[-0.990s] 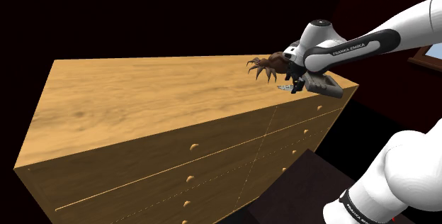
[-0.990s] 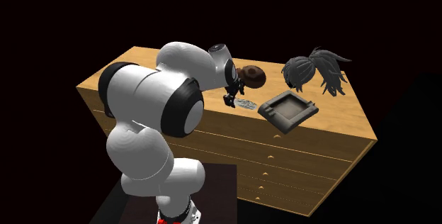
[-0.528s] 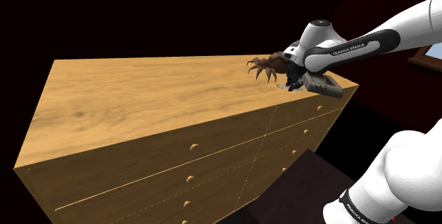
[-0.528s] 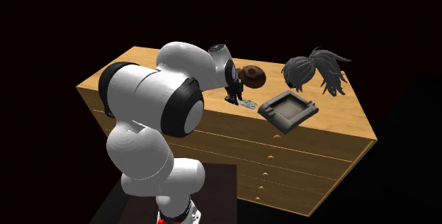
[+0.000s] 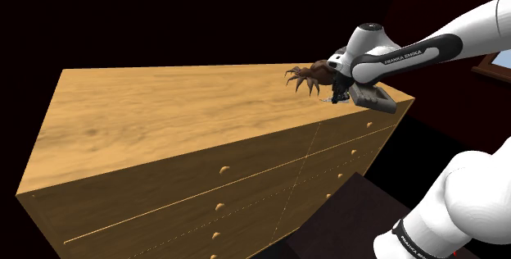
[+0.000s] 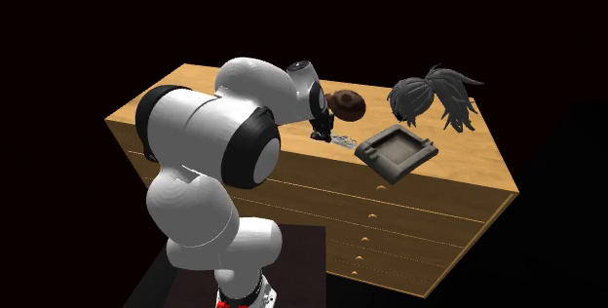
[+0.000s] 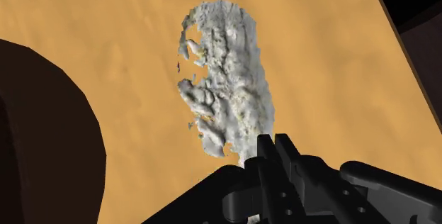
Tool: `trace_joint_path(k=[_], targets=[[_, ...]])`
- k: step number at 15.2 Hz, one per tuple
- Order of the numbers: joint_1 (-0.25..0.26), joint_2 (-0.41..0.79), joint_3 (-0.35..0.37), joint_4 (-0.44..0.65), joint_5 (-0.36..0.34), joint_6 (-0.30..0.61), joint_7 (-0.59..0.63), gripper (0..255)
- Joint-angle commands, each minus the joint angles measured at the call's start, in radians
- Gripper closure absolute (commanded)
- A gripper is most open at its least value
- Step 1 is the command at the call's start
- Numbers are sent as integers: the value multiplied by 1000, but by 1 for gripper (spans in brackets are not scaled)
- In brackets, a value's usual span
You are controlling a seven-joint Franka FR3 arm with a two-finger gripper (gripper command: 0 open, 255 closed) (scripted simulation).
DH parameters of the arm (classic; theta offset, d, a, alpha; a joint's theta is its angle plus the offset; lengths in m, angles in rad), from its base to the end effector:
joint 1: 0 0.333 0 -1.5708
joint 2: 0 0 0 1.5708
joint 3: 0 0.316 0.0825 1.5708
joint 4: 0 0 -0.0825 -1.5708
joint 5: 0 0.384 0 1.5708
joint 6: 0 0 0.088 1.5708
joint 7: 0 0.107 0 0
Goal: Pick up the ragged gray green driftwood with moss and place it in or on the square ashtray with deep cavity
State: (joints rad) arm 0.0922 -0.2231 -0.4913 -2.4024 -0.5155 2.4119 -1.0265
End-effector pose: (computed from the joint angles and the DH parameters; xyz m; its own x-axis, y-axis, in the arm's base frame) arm 0.4453 -0.1943 0.4112 0.5733 0.8005 -0.1747 0.8055 -0.5118 0.2987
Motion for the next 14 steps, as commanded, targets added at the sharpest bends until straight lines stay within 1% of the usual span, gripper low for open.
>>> trace_joint_path(k=[1, 2, 3, 6, 8, 9, 14], targets=[[1, -8, 2, 7, 2, -14, -4, 255], [0, -2, 1, 3, 1, -5, -2, 255], [0, -2, 1, 3, 1, -5, -2, 0], [50, 49, -143, 145, 282, -113, -402, 0], [74, 140, -238, 281, 476, -229, -655, 0], [69, 159, -246, 304, 507, -250, -693, 0], [66, 203, -249, 272, 544, -187, -720, 0]])
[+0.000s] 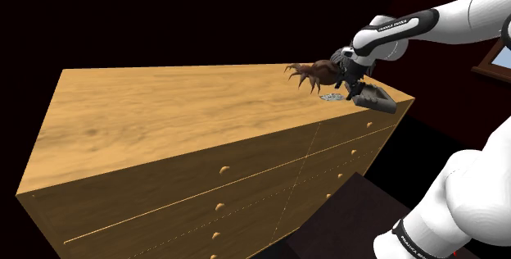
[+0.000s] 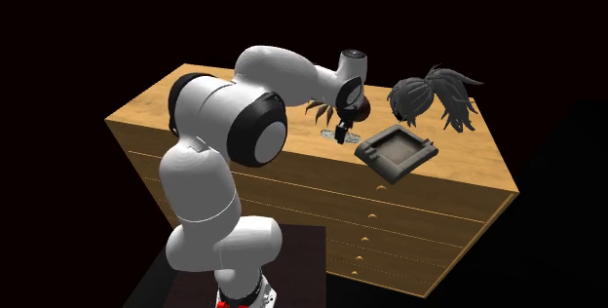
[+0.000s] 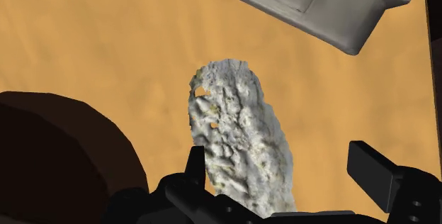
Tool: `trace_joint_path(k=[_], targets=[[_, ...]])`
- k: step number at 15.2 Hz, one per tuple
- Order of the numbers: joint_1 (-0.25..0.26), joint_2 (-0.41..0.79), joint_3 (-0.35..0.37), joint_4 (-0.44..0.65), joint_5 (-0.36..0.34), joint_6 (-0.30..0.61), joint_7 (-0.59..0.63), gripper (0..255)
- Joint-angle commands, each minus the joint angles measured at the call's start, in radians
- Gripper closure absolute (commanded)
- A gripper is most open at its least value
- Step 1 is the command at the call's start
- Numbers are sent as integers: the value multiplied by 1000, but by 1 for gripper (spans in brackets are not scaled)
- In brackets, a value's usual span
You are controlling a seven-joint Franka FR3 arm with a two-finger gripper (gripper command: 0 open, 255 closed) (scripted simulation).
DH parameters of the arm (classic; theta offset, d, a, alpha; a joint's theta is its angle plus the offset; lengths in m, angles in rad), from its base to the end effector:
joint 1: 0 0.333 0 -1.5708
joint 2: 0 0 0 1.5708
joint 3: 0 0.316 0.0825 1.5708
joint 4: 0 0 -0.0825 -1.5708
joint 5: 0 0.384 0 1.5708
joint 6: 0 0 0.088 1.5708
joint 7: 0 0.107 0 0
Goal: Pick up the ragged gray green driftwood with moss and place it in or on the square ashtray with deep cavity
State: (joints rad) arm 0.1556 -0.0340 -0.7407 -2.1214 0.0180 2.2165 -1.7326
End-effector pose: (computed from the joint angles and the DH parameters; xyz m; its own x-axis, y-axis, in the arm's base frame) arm 0.4562 -0.3041 0.4340 0.4197 0.9075 0.0187 0.8996 -0.4186 0.1242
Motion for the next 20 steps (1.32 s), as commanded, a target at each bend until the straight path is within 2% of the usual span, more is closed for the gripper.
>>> trace_joint_path(k=[1, 10, 11, 20], targets=[[2, 23, 0, -14, 19, 21, -20, 0], [2, 39, -2, -22, 34, 41, -30, 0], [2, 38, -2, -23, 33, 40, -29, 255], [2, 39, -2, -22, 34, 41, -30, 255]])
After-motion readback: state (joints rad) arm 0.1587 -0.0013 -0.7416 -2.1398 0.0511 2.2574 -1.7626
